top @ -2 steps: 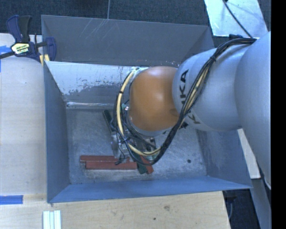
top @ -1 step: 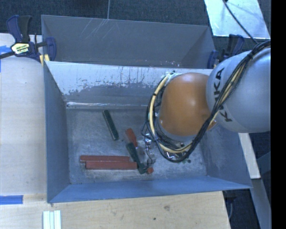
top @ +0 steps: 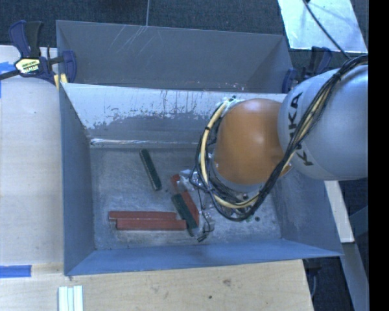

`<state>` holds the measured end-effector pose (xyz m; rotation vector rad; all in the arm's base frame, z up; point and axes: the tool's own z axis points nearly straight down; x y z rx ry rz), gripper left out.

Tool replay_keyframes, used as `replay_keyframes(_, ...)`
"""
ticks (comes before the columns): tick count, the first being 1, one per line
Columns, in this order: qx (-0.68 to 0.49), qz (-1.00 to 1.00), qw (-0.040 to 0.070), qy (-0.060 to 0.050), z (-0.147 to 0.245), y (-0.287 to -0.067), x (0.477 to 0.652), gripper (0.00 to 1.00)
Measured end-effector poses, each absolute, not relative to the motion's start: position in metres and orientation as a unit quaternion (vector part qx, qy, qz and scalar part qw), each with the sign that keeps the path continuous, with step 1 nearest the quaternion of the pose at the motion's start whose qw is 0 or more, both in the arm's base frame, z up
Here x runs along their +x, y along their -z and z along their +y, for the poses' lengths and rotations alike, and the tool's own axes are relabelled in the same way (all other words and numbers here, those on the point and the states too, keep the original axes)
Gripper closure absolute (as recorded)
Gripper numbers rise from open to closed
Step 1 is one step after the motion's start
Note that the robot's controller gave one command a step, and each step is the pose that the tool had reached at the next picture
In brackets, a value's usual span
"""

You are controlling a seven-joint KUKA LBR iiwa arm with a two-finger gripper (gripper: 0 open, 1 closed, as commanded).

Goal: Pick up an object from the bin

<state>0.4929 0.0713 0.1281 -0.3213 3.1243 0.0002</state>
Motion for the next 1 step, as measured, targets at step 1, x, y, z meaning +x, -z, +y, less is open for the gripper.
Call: replay_keyframes(1, -0.241, 0.971, 0.004, 0.0, 0.0499, -0.0709, 0.5309, 0.0)
